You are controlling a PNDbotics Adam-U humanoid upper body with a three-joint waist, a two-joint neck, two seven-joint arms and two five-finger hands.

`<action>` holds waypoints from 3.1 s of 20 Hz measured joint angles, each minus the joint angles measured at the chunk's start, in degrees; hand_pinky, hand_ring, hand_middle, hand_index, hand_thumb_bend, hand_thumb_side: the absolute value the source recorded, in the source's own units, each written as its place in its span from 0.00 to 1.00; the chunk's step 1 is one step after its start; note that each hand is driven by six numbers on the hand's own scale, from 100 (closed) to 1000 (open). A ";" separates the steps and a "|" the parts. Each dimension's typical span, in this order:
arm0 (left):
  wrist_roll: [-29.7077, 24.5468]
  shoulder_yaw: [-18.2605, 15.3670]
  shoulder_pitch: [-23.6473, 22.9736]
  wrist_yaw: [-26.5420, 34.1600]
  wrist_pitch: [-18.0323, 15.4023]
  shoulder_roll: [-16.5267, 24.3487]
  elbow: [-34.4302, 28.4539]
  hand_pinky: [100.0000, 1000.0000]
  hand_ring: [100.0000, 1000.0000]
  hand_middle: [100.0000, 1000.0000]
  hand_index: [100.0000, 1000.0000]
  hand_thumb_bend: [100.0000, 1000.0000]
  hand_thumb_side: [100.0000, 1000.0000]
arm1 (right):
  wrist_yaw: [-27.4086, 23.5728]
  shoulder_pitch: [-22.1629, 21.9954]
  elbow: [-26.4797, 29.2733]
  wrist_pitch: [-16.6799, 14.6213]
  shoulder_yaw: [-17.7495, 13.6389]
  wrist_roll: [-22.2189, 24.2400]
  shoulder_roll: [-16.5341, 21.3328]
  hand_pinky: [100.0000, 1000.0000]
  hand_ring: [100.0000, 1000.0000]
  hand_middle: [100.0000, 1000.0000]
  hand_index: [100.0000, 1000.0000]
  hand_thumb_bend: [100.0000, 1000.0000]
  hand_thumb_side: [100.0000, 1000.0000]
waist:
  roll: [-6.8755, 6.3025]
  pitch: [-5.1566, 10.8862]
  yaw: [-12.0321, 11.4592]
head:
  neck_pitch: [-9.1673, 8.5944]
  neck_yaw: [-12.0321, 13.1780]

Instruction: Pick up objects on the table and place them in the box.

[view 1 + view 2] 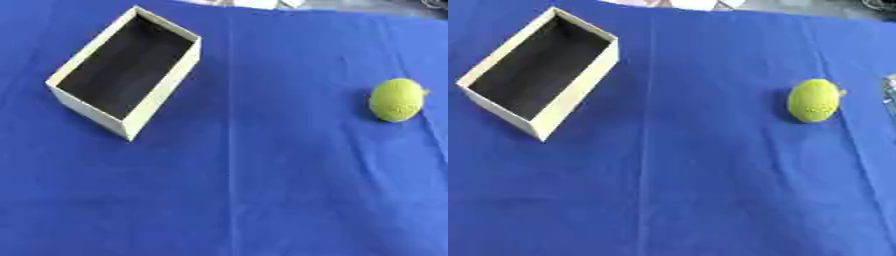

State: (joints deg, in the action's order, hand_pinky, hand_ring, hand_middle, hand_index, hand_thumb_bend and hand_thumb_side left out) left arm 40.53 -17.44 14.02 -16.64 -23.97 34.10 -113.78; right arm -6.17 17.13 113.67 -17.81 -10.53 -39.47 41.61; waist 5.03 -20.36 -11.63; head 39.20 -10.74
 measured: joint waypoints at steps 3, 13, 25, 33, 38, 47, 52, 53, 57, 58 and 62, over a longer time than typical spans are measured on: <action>0.11 0.00 0.00 0.00 0.04 0.00 0.00 0.76 0.56 0.58 0.60 0.40 0.15 | -0.02 0.03 0.00 0.04 0.03 0.26 0.00 0.68 0.64 0.52 0.75 0.00 0.73 | 0.00 0.18 0.19 | 0.00 0.00; 0.17 0.00 0.00 0.00 0.08 0.00 0.00 0.76 0.55 0.58 0.60 0.40 0.15 | 4.69 -1.28 0.00 4.74 0.19 3.03 0.27 0.70 0.69 0.56 0.78 0.00 0.54 | 0.02 0.23 0.22 | 0.18 -0.82; 0.18 0.00 -0.32 -0.07 0.09 0.00 0.00 0.76 0.55 0.58 0.59 0.38 0.15 | 28.82 -4.55 0.01 19.68 3.42 28.06 6.50 0.81 0.84 0.76 0.86 0.00 0.57 | 0.30 -0.12 0.22 | 1.90 -0.98; 0.07 0.01 -0.32 -0.07 0.05 0.00 0.00 0.76 0.55 0.58 0.59 0.38 0.15 | 36.56 -5.10 0.01 17.58 6.42 48.10 10.95 0.84 0.88 0.82 0.90 0.06 0.56 | 0.44 -0.45 -0.01 | 2.08 -0.98; 0.04 0.01 -0.32 -0.07 0.05 0.00 0.00 0.76 0.55 0.58 0.59 0.38 0.15 | 36.82 -5.92 0.01 15.07 7.39 54.64 12.60 0.84 0.89 0.79 0.89 0.17 0.39 | 0.63 -0.47 -0.05 | 2.08 -0.98; -0.02 0.01 -0.34 -0.07 0.07 0.00 0.00 0.76 0.55 0.58 0.59 0.38 0.15 | 32.92 -7.44 0.02 15.18 6.78 65.21 14.10 0.86 0.90 0.79 0.89 0.38 0.00 | 0.73 -0.47 0.10 | 2.06 -0.86; -0.07 0.01 -0.41 -0.08 0.12 0.00 0.00 0.76 0.55 0.58 0.59 0.37 0.15 | 31.55 -8.63 0.02 17.62 5.56 67.95 14.64 0.86 0.90 0.80 0.91 0.40 0.00 | 0.99 -0.47 0.25 | 2.06 -0.46; -0.08 0.01 -0.42 -0.08 0.13 0.00 0.00 0.76 0.55 0.58 0.59 0.37 0.15 | 31.39 -8.83 0.02 18.17 5.34 68.17 14.64 0.86 0.90 0.80 0.91 0.41 0.00 | 1.09 -0.47 0.25 | 2.06 -0.41; -0.10 0.01 -0.42 -0.08 0.15 0.05 0.00 0.76 0.55 0.58 0.59 0.37 0.15 | 31.26 -9.88 0.02 21.11 4.41 69.31 14.64 0.87 0.91 0.81 0.92 0.41 0.00 | 1.14 -0.47 0.25 | 2.06 -0.20; -0.10 0.01 -0.42 -0.08 0.15 0.05 0.00 0.76 0.55 0.58 0.59 0.37 0.15 | 31.26 -10.11 0.02 21.95 4.18 69.63 14.64 0.87 0.91 0.81 0.92 0.41 0.00 | 1.16 -0.47 0.24 | 2.06 -0.15; -0.11 0.01 -0.42 -0.08 0.16 0.05 0.00 0.76 0.55 0.58 0.59 0.37 0.15 | 31.34 -10.70 0.02 25.78 3.37 70.91 14.64 0.87 0.91 0.82 0.94 0.44 0.00 | 1.29 -0.47 0.18 | 2.06 0.08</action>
State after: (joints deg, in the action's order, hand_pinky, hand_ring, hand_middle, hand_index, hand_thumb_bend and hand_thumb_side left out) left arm 40.42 -17.43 13.60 -16.72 -23.81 34.16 -113.78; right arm 25.17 6.43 113.70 7.98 -7.16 31.45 56.25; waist 6.32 -20.83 -11.45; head 41.26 -10.66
